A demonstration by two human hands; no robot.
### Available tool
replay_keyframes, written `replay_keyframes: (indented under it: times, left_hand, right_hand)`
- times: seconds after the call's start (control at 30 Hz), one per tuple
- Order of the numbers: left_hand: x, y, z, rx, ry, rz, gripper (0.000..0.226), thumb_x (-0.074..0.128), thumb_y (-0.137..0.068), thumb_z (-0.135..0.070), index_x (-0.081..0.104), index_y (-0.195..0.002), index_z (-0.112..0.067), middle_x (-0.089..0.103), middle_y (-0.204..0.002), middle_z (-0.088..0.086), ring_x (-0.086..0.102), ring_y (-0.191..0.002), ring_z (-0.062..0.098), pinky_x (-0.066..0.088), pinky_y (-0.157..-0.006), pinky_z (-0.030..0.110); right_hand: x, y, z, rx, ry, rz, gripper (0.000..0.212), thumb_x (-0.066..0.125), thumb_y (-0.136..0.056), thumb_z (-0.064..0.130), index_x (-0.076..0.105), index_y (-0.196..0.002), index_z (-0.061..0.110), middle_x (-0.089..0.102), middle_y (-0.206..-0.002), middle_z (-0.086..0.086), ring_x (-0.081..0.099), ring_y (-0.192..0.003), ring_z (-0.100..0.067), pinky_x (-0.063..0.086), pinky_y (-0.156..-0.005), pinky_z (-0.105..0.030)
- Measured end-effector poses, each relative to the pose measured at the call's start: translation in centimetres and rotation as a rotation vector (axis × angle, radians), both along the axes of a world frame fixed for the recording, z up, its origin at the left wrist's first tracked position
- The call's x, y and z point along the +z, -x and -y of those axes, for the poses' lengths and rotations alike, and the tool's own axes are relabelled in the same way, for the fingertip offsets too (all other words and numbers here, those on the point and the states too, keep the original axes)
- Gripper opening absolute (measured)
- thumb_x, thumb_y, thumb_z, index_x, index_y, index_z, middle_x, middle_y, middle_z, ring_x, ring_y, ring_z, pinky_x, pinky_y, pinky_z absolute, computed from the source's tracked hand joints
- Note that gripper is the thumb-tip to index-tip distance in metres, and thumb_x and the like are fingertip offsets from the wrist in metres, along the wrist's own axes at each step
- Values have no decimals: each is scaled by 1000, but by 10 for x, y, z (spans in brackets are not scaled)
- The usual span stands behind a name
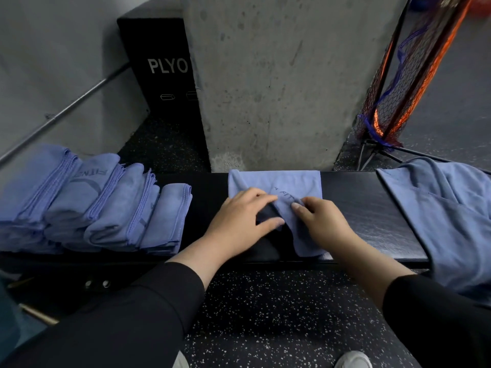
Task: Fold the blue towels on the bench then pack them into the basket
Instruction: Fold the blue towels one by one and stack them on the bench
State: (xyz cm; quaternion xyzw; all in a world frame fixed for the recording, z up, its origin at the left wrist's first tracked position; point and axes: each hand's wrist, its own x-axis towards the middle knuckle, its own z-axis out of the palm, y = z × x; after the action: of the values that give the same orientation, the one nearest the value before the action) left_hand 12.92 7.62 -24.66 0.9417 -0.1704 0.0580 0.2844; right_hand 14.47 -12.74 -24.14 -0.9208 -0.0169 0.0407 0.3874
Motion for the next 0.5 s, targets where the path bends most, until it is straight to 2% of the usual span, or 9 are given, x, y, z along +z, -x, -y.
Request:
replay_keyframes:
  times: [0.07,0.2,0.33,0.43,0.5]
  left_hand:
    - [-2,0,7,28,-7,-54,59,61,-91,-57,51,-144,-33,52,-137,-15,46,-130,7,37,-109,34]
    - [-2,-9,13,49,95,-77,46,64,-96,-41,58,-141,-29,60,-127,-10,54,-123,11,43,-106,39]
    - [-9,-17,11,-24,72,-108,37,71,-93,-34,68,-129,-28,61,-113,-12,58,-109,10,47,-101,39]
    - [-8,-19,16,-14,162,-128,14,68,-95,-30,75,-106,-23,62,-104,-10,59,-99,7,46,-95,29]
    - [-2,-19,22,10,259,-174,9,65,-97,-29,69,-90,-25,60,-97,-11,58,-91,3,42,-88,19]
  right_hand:
    - [5,-1,-1,38,-25,-17,32,54,-102,30,62,-77,11,62,-68,-1,51,-65,-16,38,-59,-24]
    - [10,0,-2,76,-70,-71,36,47,-105,34,68,-92,7,71,-87,-10,60,-80,-20,46,-75,-33]
    - [13,1,3,77,-90,-96,40,43,-106,34,69,-101,5,73,-96,-13,65,-94,-26,48,-84,-34]
    - [12,0,7,87,-88,-129,40,43,-107,34,68,-100,4,71,-96,-16,57,-81,-18,44,-76,-31]
    - [11,-2,7,72,-81,-139,39,44,-106,35,67,-95,6,69,-89,-13,56,-79,-18,41,-71,-31]
